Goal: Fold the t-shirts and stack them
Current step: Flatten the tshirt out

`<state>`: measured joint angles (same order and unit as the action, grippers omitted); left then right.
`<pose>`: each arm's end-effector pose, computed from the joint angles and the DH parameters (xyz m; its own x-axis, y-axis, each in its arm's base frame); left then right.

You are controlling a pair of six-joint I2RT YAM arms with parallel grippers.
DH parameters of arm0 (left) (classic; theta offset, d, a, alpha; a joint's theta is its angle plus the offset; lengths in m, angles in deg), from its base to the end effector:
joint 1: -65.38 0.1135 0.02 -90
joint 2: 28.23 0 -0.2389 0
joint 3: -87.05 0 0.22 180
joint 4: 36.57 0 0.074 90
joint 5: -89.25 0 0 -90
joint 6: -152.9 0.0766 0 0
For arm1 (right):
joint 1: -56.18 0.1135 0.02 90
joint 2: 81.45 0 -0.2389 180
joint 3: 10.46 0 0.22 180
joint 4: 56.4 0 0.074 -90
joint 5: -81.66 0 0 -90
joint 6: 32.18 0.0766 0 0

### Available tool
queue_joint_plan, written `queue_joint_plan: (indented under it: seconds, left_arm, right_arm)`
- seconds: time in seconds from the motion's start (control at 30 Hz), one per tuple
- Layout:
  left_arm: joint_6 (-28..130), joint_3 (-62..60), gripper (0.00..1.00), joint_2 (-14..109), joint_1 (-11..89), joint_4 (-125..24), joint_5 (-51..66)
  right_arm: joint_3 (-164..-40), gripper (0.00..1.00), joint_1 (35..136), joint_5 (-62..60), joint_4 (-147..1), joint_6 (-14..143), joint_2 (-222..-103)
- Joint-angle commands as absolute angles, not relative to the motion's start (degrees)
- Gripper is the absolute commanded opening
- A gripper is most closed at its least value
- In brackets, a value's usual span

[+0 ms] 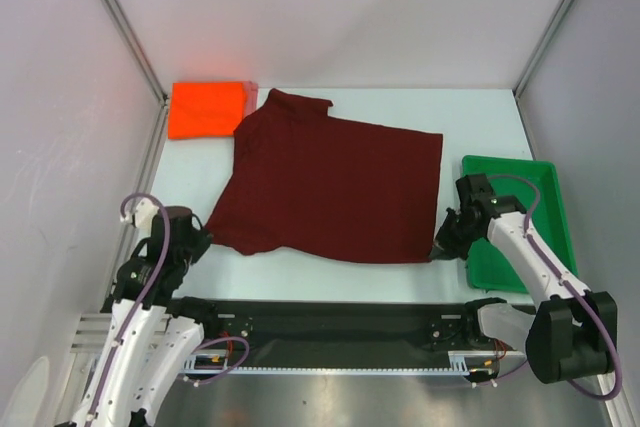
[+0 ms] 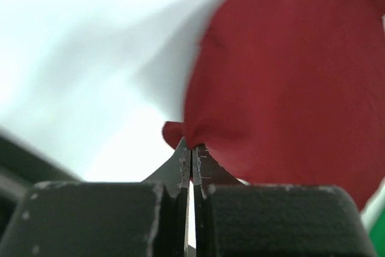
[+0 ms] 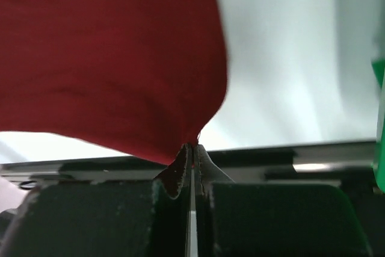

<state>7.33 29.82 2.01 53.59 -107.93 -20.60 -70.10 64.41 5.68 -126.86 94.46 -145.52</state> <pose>0.1170 0.0022 0.2315 -0.3496 -0.7196 -0.6000 -0.5903 0.6665 -0.4554 0.1691 0.0432 0.1682 -0.8869 0.4568 -0.0696 0.4086 0.8457 0.3432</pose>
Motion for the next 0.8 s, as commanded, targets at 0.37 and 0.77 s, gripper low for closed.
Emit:
queue_joint_plan:
  seconds: [0.37,0.77]
  left_arm:
    - [-12.1,27.3,0.02,-5.6,53.3,-133.6,-27.8]
    - [-12.5,25.9,0.0,-14.5,53.4,-136.4,-24.3]
  right_arm:
    - [-64.2,0.0,68.8,-0.2,-130.1,99.9,-145.2]
    - [-65.3,0.0,69.7,-0.3,-132.1,97.3,-146.9]
